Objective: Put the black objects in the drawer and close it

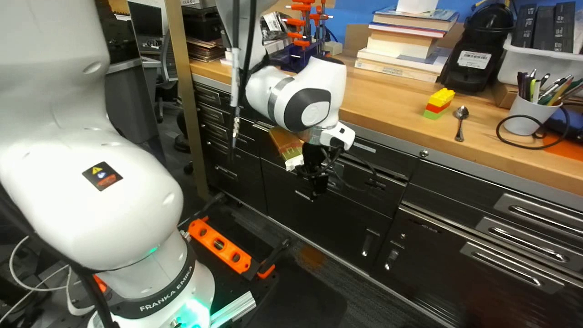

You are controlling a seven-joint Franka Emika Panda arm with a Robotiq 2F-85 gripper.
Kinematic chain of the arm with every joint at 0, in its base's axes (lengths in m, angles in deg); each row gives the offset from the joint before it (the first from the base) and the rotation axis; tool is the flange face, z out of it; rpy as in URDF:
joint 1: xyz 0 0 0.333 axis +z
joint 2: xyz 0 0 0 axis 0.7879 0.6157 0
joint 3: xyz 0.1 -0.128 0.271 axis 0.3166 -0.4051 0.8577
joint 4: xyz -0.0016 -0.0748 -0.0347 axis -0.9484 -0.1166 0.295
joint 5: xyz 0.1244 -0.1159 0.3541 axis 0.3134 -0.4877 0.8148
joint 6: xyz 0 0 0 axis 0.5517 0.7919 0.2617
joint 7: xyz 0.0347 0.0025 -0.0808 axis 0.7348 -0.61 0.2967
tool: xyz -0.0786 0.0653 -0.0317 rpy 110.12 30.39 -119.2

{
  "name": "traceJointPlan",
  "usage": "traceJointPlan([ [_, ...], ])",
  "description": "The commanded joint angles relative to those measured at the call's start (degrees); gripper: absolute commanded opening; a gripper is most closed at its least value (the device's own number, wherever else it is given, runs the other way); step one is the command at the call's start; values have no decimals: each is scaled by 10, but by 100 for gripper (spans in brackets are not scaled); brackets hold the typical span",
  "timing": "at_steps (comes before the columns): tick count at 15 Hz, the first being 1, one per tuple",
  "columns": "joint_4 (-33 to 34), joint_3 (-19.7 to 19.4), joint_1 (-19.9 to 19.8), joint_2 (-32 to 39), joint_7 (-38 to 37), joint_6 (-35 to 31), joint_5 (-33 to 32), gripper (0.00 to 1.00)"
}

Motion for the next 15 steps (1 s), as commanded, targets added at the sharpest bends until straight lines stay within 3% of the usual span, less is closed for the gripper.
traceJointPlan([
  [1, -81, 16, -19, -143, 24, -5, -44, 100],
  [2, -91, 24, -24, -173, 34, 6, -41, 100],
  [3, -45, 31, -28, -182, 53, 54, -24, 100],
  [7, -37, 42, -42, -298, 95, 146, -1, 100],
  [8, -77, 44, -48, -341, 97, 142, -4, 100],
  [10, -41, 49, -61, -389, 101, 236, -15, 100],
  [15, -62, 61, -103, -556, 111, 440, -43, 100],
])
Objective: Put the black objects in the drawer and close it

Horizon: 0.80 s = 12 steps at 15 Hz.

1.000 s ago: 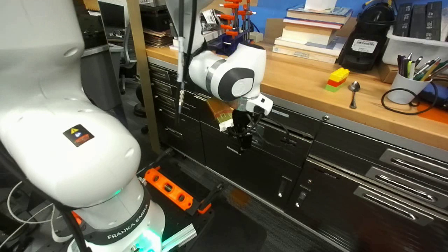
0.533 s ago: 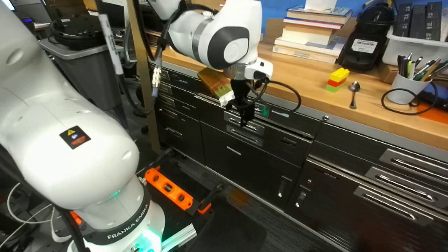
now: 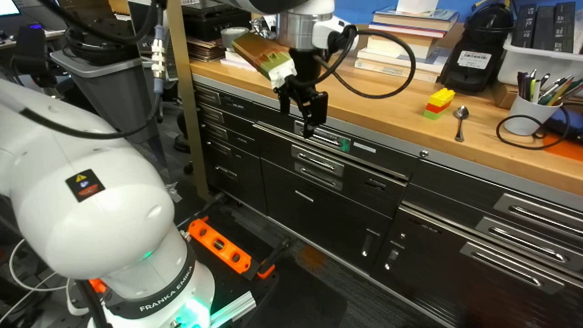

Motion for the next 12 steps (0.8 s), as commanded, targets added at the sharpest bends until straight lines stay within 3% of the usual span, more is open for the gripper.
traceJointPlan([
  [1, -3, 11, -34, -119, 20, 132, -20, 100],
  [5, -2, 6, -54, -192, 39, 211, -51, 100],
  [6, -1, 8, -46, -155, 28, 187, -36, 100],
  [12, -4, 6, -52, -185, 33, 206, -40, 100],
])
